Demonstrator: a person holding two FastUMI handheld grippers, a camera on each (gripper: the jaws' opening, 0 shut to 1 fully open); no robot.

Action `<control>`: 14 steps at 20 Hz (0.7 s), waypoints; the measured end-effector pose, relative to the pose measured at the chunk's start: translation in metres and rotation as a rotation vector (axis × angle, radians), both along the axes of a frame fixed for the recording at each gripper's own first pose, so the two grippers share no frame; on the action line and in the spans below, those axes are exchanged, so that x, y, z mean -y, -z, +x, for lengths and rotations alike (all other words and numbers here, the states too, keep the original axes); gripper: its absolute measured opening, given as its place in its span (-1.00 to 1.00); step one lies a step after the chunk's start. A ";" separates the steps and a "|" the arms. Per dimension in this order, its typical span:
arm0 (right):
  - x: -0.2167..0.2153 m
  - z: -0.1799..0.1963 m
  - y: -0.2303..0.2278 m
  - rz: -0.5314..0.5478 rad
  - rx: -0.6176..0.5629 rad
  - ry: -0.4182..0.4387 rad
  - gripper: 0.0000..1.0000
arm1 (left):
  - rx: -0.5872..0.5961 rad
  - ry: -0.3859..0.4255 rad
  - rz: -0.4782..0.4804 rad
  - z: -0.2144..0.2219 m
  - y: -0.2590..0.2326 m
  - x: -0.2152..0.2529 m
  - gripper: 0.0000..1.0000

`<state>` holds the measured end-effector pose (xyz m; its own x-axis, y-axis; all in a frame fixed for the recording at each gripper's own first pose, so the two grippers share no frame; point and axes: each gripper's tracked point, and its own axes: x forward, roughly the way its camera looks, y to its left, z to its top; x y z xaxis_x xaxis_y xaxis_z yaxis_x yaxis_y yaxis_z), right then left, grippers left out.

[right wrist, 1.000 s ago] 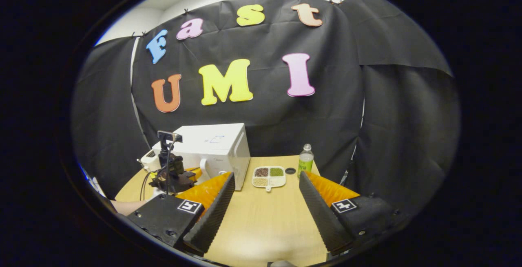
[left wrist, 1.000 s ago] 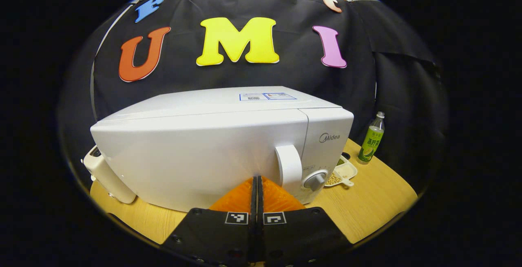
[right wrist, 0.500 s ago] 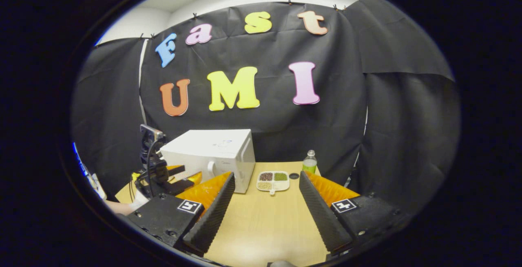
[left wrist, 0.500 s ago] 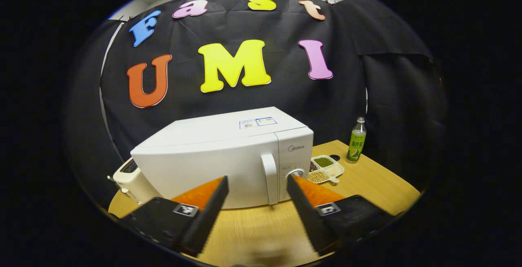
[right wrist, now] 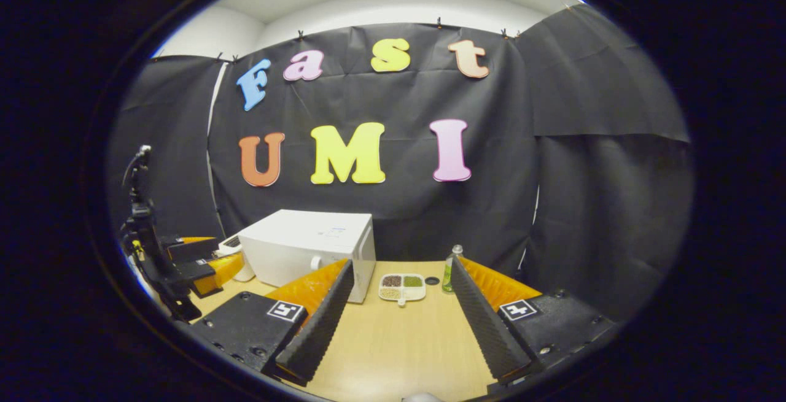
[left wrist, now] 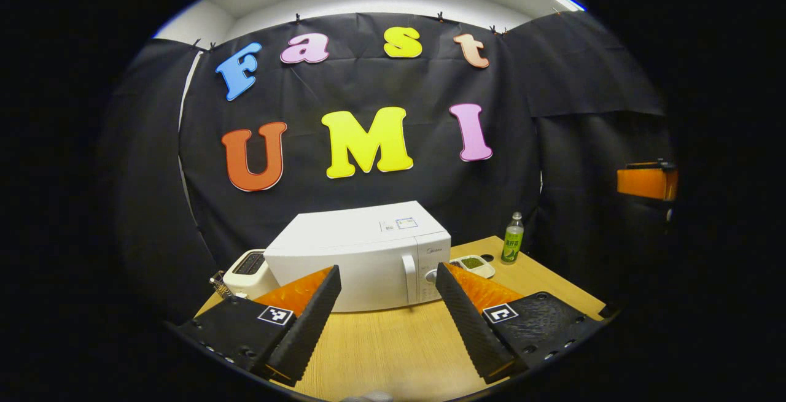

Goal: Open the microwave oven with the left hand, put the food in, and close the microwave oven.

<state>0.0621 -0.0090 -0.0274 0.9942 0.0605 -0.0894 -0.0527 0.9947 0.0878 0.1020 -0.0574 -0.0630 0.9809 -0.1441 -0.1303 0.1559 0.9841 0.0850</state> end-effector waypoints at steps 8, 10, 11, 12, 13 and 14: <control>-0.023 -0.058 -0.008 -0.010 0.014 0.063 0.83 | 0.046 -0.016 -0.032 -0.077 -0.045 -0.050 0.92; -0.025 -0.065 -0.013 -0.004 0.021 0.072 0.83 | 0.055 -0.048 -0.029 -0.086 -0.052 -0.064 0.92; -0.027 -0.068 -0.016 -0.001 0.028 0.068 0.83 | 0.060 -0.056 -0.029 -0.090 -0.054 -0.067 0.92; -0.028 -0.070 -0.021 -0.003 0.039 0.064 0.83 | 0.055 -0.065 -0.029 -0.093 -0.054 -0.069 0.92; -0.028 -0.071 -0.027 -0.010 0.055 0.061 0.83 | 0.060 -0.083 -0.030 -0.097 -0.057 -0.073 0.92; -0.028 -0.071 -0.033 -0.019 0.071 0.062 0.83 | 0.067 -0.100 -0.029 -0.099 -0.061 -0.077 0.92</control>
<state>-0.0085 0.0187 0.0053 0.9998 -0.0020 -0.0194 0.0033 0.9977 0.0671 0.0034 0.0199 -0.0017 0.9970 -0.0476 -0.0614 0.0514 0.9967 0.0629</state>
